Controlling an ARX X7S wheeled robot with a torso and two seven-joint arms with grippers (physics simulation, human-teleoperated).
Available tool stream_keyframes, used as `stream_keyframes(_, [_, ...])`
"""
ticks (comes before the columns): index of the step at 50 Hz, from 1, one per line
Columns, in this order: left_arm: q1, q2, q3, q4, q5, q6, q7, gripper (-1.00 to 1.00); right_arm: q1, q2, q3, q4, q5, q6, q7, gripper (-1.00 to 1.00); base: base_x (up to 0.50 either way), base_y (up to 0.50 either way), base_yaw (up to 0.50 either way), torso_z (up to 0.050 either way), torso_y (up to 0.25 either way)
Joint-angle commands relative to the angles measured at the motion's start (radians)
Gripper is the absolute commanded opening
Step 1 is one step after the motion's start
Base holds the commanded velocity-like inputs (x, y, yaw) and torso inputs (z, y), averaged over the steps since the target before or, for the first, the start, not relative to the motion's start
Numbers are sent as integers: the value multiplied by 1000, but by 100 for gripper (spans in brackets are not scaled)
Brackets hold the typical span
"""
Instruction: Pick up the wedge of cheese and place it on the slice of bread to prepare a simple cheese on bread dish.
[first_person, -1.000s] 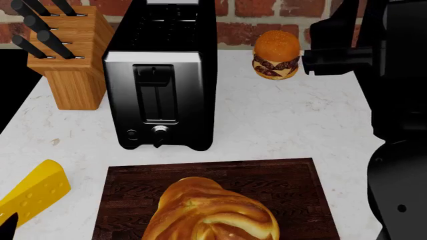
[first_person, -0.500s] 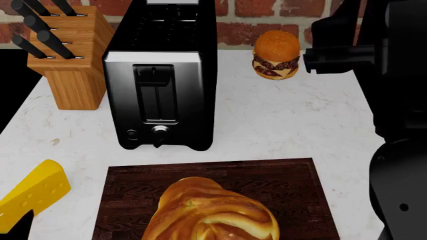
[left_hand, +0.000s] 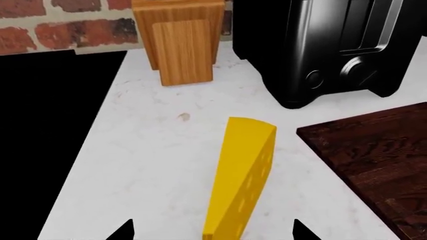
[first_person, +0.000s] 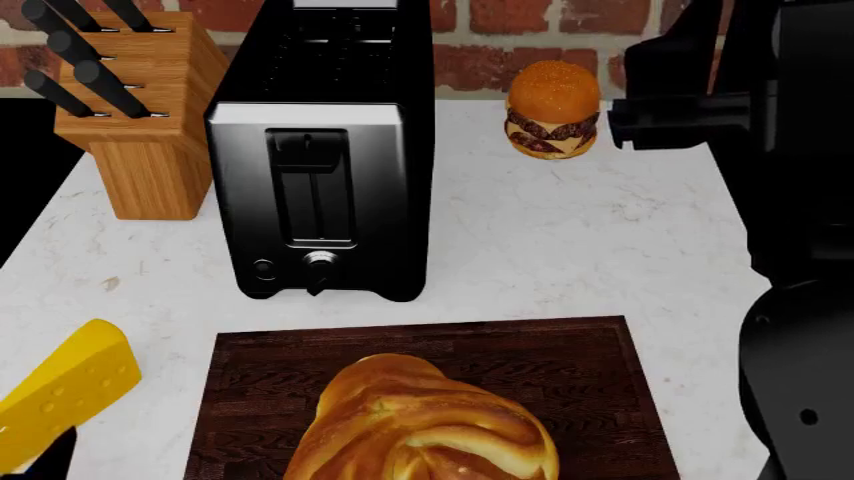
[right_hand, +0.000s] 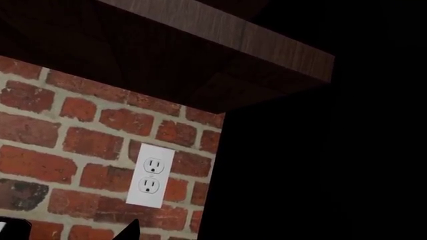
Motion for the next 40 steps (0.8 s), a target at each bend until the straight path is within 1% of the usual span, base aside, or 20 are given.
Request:
stream_keyframes(1, [6, 0, 7, -10, 1, 11, 5, 100, -3, 1, 1, -3, 3, 3, 2, 100, 0, 0, 0, 0, 0])
stream_keyframes(9, [16, 4, 18, -53, 17, 55, 19, 100, -9, 3, 2, -7, 4, 3, 4, 100, 0, 0, 0, 0, 0])
stream_keyframes(11, [13, 7, 29, -93, 31, 86, 32, 100, -12, 5, 6, -12, 6, 6, 6, 100, 0, 0, 0, 0, 0])
stream_keyframes(23, [-75, 14, 83, -160, 62, 91, 26, 100, -12, 11, 7, -21, 7, 15, 10, 100, 0, 0, 0, 0, 0])
stream_keyframes(32, [-110, 10, 96, -118, 51, 31, 3, 100, -6, 15, 8, -27, 9, 22, 11, 100, 0, 0, 0, 0, 0])
stream_keyframes(37, [-85, 5, 90, -95, 49, 39, 4, 100, -12, 14, 6, -25, 9, 18, 12, 100, 0, 0, 0, 0, 0])
stream_keyframes(38, [-82, 4, 84, -86, 45, 31, 1, -100, -12, 13, 3, -22, 8, 16, 11, 100, 0, 0, 0, 0, 0])
stream_keyframes(40, [-79, 1, 82, -72, 34, 16, 3, -100, -9, 11, 1, -18, 8, 13, 10, 100, 0, 0, 0, 0, 0])
